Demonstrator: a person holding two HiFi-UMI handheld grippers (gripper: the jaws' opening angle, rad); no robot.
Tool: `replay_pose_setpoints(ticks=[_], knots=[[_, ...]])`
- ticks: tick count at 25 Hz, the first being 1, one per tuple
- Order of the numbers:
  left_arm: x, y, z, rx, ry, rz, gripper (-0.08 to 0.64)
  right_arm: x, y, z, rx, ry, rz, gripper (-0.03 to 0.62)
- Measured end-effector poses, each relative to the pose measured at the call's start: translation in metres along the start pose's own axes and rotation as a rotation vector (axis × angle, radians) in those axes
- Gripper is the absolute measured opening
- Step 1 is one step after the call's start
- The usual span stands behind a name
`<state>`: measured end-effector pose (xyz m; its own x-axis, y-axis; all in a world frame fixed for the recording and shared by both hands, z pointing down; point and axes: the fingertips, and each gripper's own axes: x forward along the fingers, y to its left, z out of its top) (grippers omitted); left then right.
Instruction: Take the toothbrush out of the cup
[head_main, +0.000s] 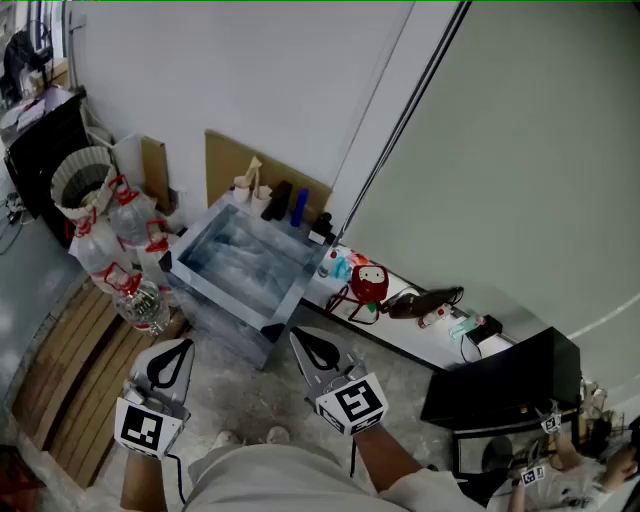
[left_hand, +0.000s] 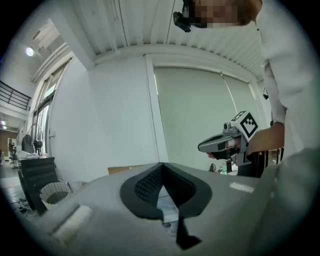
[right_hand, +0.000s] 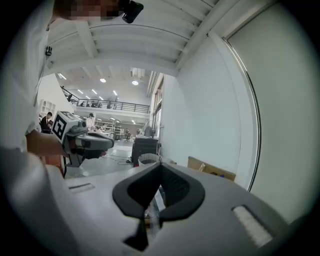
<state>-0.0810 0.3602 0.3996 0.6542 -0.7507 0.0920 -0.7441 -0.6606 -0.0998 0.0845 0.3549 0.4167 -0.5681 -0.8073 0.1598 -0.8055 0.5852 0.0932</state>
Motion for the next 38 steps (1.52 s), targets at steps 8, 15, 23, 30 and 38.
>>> replay_pose_setpoints(ticks=[8,15,23,30,38], knots=[[0.0,0.014,-0.002,-0.005,-0.005,0.012,0.005,0.011,-0.002,0.003,-0.002,-0.003,-0.003,-0.002],[-0.005,0.023,-0.005,-0.004,-0.009,0.012,0.005,0.017,0.002,0.001,0.03,-0.014,-0.009,0.002],[-0.026,0.045,-0.01,-0.01,-0.014,0.001,0.005,0.031,0.022,0.001,0.019,0.008,-0.034,0.002],[-0.033,0.066,-0.018,-0.023,-0.015,-0.025,0.005,0.039,0.039,0.004,0.013,0.008,-0.068,0.002],[0.002,0.076,-0.019,-0.003,-0.018,-0.035,0.005,0.063,0.012,-0.002,0.014,-0.005,-0.061,0.002]])
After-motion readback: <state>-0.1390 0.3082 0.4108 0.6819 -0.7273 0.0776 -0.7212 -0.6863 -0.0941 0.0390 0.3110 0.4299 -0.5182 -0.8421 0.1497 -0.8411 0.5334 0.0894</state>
